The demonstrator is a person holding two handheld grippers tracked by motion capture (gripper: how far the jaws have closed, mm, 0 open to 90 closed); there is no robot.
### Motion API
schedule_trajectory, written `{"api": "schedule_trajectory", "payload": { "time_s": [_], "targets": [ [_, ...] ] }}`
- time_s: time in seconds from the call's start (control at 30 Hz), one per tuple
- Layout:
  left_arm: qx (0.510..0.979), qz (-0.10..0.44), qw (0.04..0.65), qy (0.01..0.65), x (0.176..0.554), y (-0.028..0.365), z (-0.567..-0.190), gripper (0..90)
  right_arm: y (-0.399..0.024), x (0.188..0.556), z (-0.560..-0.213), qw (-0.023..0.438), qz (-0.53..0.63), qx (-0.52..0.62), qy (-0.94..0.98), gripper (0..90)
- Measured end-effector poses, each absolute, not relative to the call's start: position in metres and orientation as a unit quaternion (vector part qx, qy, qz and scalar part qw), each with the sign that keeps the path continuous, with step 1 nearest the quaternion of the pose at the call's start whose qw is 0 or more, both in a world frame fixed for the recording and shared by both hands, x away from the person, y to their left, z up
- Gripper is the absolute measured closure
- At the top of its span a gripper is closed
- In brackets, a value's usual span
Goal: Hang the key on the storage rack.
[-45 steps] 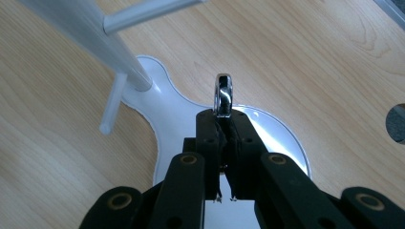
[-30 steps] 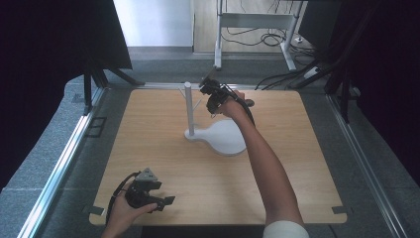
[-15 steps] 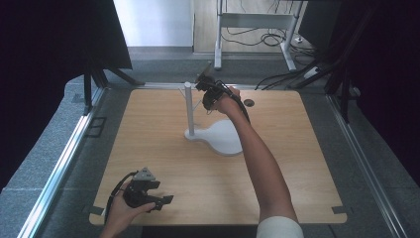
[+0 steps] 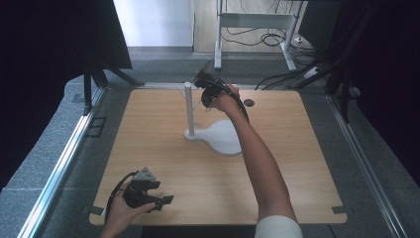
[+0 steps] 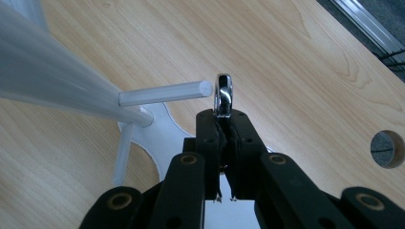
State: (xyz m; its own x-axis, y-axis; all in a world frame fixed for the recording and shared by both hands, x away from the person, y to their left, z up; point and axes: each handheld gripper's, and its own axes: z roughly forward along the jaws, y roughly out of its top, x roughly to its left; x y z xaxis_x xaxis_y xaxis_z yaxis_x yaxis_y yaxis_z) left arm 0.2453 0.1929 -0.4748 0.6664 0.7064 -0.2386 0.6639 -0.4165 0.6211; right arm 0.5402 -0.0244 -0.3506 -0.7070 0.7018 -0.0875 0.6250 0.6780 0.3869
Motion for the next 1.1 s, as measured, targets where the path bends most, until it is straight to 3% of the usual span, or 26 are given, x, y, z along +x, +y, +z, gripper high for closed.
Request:
{"api": "schedule_trajectory", "payload": {
  "time_s": [0.8,0.93,1.1],
  "targets": [
    [0.843,0.03,0.353,0.406,0.245,0.192,-0.475,23.0,-0.018,0.532,-0.348,0.116,0.177,0.358,0.909,84.1],
    [0.843,0.029,0.352,0.406,0.246,0.192,-0.476,23.1,-0.019,0.53,-0.347,0.106,0.182,0.362,0.908,72.9],
    [0.845,0.028,0.35,0.404,0.246,0.191,-0.476,23.1,-0.023,0.523,-0.343,0.1,0.187,0.363,0.907,69.0]
  ]
}}
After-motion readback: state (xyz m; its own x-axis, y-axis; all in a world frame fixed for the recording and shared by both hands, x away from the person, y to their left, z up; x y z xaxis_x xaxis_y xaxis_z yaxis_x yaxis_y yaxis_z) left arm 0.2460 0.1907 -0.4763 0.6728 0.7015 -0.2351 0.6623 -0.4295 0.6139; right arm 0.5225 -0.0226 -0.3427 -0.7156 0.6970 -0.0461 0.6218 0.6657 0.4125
